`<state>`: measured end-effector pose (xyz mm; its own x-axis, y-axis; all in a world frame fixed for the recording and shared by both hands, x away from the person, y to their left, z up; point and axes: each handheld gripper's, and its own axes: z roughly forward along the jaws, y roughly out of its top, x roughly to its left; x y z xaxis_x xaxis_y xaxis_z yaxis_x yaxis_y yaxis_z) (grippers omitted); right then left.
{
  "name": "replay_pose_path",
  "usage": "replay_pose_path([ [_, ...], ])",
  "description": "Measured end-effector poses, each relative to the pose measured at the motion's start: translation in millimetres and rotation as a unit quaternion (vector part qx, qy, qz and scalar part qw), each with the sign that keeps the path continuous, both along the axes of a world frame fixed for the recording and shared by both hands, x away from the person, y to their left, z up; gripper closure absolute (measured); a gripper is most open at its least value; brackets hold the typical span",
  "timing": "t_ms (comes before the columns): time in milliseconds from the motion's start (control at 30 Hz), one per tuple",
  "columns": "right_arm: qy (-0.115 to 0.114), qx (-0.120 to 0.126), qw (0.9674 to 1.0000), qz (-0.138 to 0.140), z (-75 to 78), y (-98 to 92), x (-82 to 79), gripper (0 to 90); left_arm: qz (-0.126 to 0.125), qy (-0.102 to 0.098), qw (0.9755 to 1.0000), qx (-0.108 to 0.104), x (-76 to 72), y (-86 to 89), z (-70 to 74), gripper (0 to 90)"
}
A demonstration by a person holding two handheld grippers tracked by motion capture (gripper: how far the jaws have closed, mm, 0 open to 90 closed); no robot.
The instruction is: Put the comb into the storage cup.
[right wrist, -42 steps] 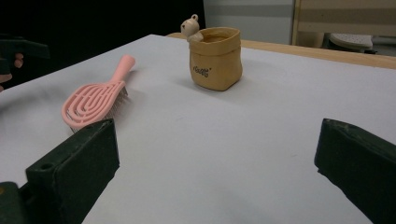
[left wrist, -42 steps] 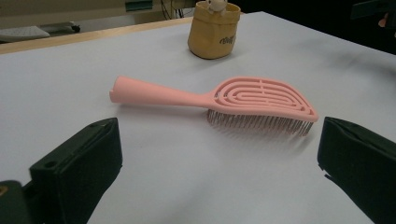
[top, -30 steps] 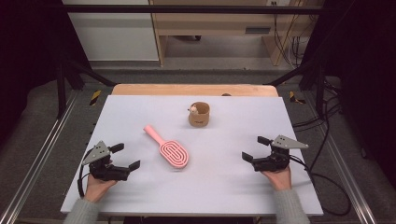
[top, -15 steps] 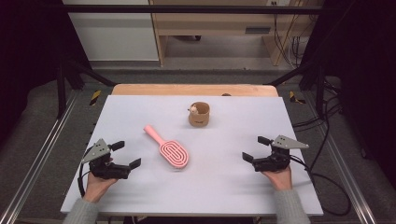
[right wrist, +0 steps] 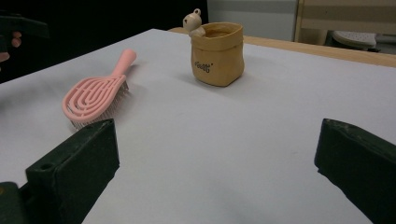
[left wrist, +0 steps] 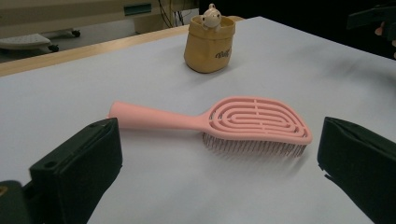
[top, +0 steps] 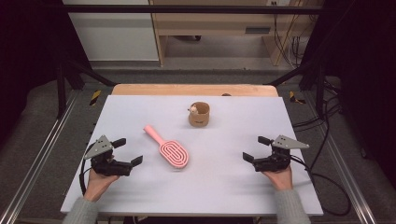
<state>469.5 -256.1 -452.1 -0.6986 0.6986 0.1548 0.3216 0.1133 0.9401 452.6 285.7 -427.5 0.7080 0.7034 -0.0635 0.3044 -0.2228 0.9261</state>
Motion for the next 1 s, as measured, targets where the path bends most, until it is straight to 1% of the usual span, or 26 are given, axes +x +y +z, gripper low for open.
replay_pose_path([
  [100,0.0,-0.001,1.0,0.001,-0.3,0.2,0.1,0.2,-0.001,0.001,1.0,0.002,1.5,-1.1,2.0,0.0],
  [133,0.002,-0.002,1.0,0.001,-0.7,0.6,0.3,0.2,-0.001,0.001,1.0,0.007,2.7,-2.0,3.3,0.0],
  [400,0.0,-0.003,1.0,0.0,-1.0,0.8,0.6,0.2,0.0,-0.001,1.0,0.008,7.7,-4.4,7.6,0.0],
  [567,0.002,-0.005,1.0,0.002,-1.5,1.3,0.8,0.2,0.001,-0.003,1.0,0.008,13.5,-7.0,13.4,0.0],
  [700,0.002,-0.005,1.0,0.002,-1.5,1.2,0.9,0.2,0.002,-0.002,0.9999,0.011,16.5,-8.7,15.4,0.0],
  [867,0.003,-0.004,1.0,0.003,-1.8,1.7,0.8,0.2,0.003,-0.003,1.0,0.008,21.0,-11.8,18.8,0.0],
  [1000,0.003,-0.005,1.0,0.003,-2.0,1.9,1.1,0.2,0.002,-0.003,0.9999,0.013,25.3,-15.9,20.7,0.0],
])
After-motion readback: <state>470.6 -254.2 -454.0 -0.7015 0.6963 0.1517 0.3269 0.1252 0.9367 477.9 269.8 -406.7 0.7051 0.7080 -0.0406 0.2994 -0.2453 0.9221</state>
